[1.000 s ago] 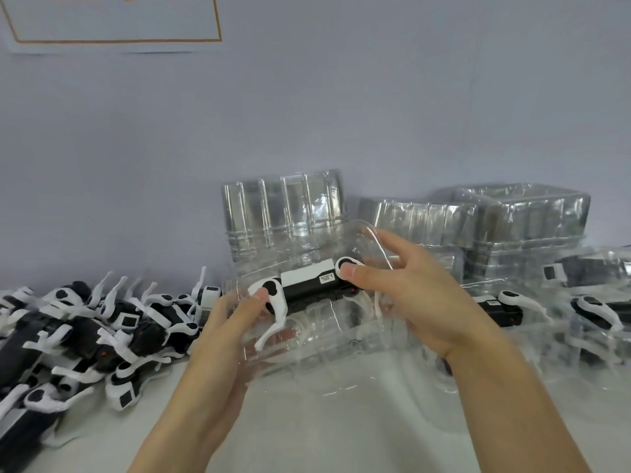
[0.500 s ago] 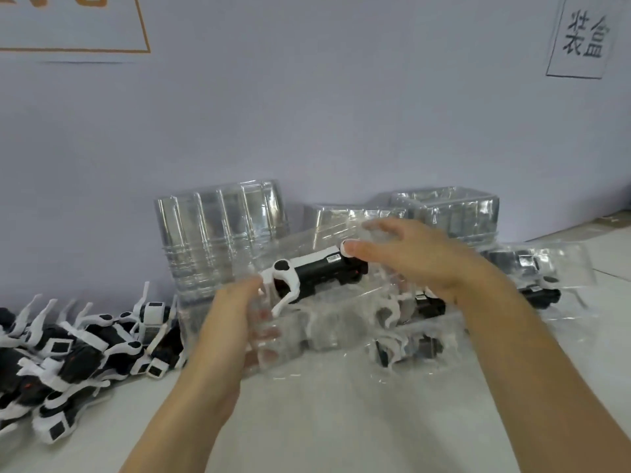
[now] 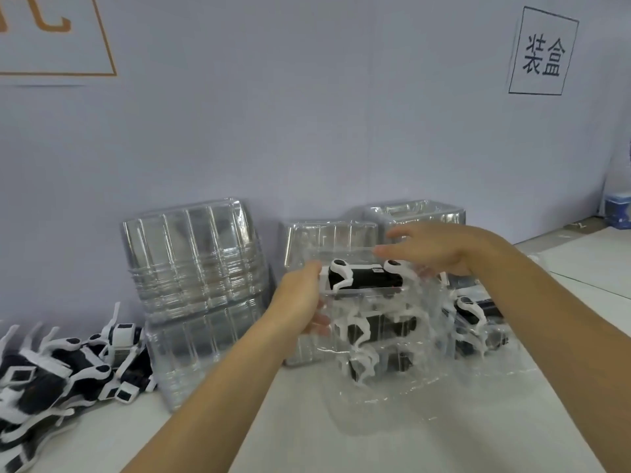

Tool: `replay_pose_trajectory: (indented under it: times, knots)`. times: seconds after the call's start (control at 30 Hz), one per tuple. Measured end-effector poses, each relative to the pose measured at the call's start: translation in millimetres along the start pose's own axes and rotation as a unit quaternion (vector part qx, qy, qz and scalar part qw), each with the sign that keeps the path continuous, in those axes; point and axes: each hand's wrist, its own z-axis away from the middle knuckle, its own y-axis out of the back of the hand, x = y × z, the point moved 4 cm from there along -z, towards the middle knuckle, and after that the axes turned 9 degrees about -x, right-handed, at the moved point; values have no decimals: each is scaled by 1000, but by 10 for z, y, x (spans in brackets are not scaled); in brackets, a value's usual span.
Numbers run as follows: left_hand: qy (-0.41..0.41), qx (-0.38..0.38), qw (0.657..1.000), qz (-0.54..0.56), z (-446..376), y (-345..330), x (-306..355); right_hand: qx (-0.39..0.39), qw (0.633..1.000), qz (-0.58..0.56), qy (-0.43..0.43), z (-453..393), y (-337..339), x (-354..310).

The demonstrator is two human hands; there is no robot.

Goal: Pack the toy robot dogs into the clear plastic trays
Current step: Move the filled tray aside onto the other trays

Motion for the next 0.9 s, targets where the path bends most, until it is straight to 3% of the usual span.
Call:
replay_pose_trajectory:
  times: [0.1, 0.3, 0.5, 0.63, 0.9]
  knots:
    - [-2, -11, 1000, 8, -14, -87, 38, 31, 995, 90, 4, 1, -20, -76]
    - [8, -15, 998, 65, -29, -105, -24, 90, 993, 78, 12, 30, 62, -67]
    - [18, 10, 997, -68, -182, -237, -183, 69, 986, 140, -57, -19, -17, 16]
    - [68, 39, 992, -95, -194, -232, -291, 58, 984, 150, -73, -60, -180, 98]
    - [7, -60, 994, 85, -84, -325, -485, 61, 984, 159, -57, -71, -269, 130]
